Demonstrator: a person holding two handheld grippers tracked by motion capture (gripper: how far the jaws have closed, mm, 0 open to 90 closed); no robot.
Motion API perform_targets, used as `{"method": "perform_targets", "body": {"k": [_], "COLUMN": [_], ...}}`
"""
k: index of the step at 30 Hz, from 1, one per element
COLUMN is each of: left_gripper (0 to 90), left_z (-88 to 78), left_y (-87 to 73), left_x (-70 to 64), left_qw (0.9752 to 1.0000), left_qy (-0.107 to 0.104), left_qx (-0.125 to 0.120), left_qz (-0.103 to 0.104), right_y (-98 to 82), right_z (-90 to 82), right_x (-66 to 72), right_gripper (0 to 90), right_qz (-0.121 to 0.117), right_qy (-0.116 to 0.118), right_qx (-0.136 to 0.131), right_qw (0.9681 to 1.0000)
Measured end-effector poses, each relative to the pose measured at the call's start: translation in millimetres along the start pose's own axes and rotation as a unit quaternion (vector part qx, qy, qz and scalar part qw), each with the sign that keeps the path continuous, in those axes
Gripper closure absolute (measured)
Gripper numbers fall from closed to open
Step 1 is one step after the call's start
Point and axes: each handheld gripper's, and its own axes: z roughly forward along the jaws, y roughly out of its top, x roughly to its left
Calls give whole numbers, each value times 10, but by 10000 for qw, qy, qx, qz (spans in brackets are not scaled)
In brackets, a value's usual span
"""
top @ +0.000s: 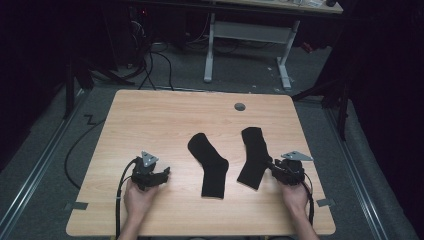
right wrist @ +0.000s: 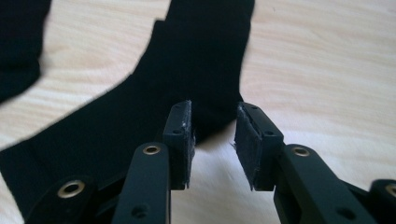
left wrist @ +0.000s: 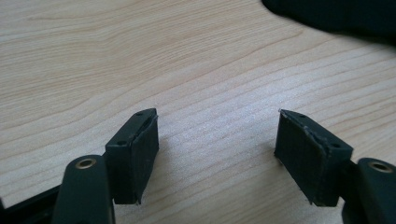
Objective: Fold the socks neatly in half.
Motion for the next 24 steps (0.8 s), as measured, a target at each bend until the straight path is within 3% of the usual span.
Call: {"method": "perform_targets", "body": {"k": [5, 12, 24], "left_gripper": [300, 295, 287], "left_z": [0, 0, 1], "left_y": [0, 0, 0], "left_x": [-1, -1, -3], "left_qw": [10000, 10000, 10000], "left_qy": [-6, -14, -21], "left_qx": [1, 6, 7], "left_qz": [2, 5, 11], "right_y": [121, 276, 430], "right_z": [109, 345, 637], "right_x": [69, 146, 219], "right_gripper": [664, 633, 591], "right_qz": [-55, -147, -90], "right_qy": [25, -68, -246], "right_qx": [9, 246, 434], "right_qw": [10000, 9996, 9987]}}
